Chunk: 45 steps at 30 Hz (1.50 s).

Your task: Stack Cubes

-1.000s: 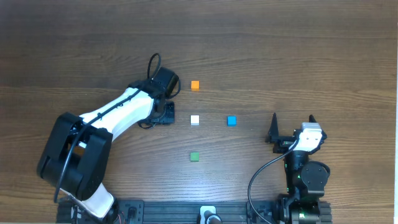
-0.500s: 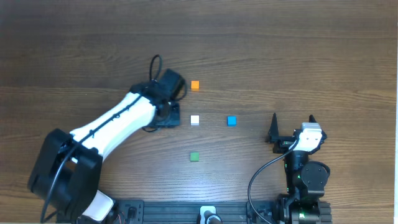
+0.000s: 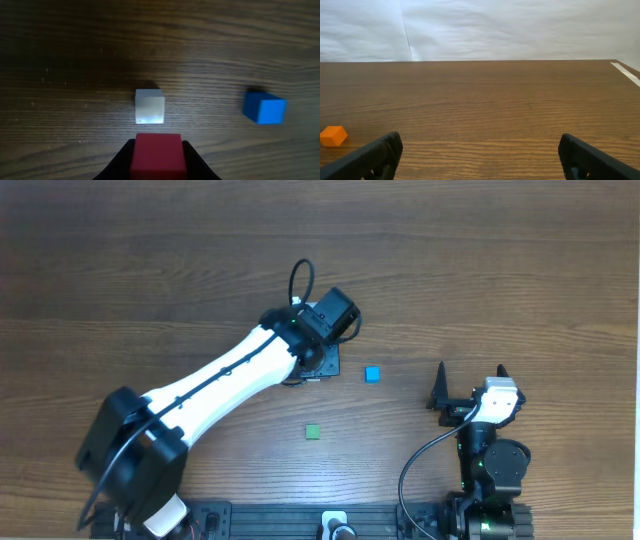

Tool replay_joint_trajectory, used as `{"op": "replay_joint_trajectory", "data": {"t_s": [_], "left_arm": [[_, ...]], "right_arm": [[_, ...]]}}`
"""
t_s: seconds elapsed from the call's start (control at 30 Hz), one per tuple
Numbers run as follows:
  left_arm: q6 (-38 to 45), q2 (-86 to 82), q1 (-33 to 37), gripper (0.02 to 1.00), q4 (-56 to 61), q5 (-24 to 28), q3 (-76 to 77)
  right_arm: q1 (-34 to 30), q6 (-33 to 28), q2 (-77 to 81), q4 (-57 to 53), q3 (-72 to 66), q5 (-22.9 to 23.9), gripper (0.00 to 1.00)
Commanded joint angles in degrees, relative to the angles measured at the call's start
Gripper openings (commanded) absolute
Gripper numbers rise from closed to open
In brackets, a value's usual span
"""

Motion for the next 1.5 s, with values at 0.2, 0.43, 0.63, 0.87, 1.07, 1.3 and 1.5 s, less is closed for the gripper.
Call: {"op": "replay_joint_trajectory", "data": {"t_s": [0.2, 0.43, 0.63, 0.87, 1.07, 1.3, 1.5], "left_arm": [[-1.2, 3.6, 0.2, 0.04, 0.7, -1.4, 1.1], [-1.2, 5.5, 0.1, 0.042, 1.1, -1.7, 1.1], [-1.3, 6.5, 0.1, 0.038, 1.9, -1.8, 1.1], [-1.5, 6.9, 0.1, 0.04, 2.2, -2.0, 1.1], [-1.5, 7.3, 0.1, 0.038, 2.2, -2.0, 1.1], [-1.9, 7.6, 0.1, 0.042, 2.2, -2.4, 1.1], [-2.6, 8.4, 0.2, 0.04, 2.2, -2.6, 1.1]], "right_arm": [[0.0, -0.1, -0.5, 0.0, -0.5, -0.5, 0.991], [0.0, -0.1, -0.5, 0.0, -0.5, -0.5, 0.991], [0.0, -0.1, -0.5, 0.0, -0.5, -0.5, 0.993], [0.0, -0.1, -0.5, 0.0, -0.5, -0.5, 0.991], [0.0, -0.1, -0.5, 0.0, -0.4, -0.5, 0.991], [0.0, -0.1, -0.5, 0.0, -0.5, -0.5, 0.993], [0.0, -0.1, -0.5, 0.0, -0.5, -0.5, 0.993]]}}
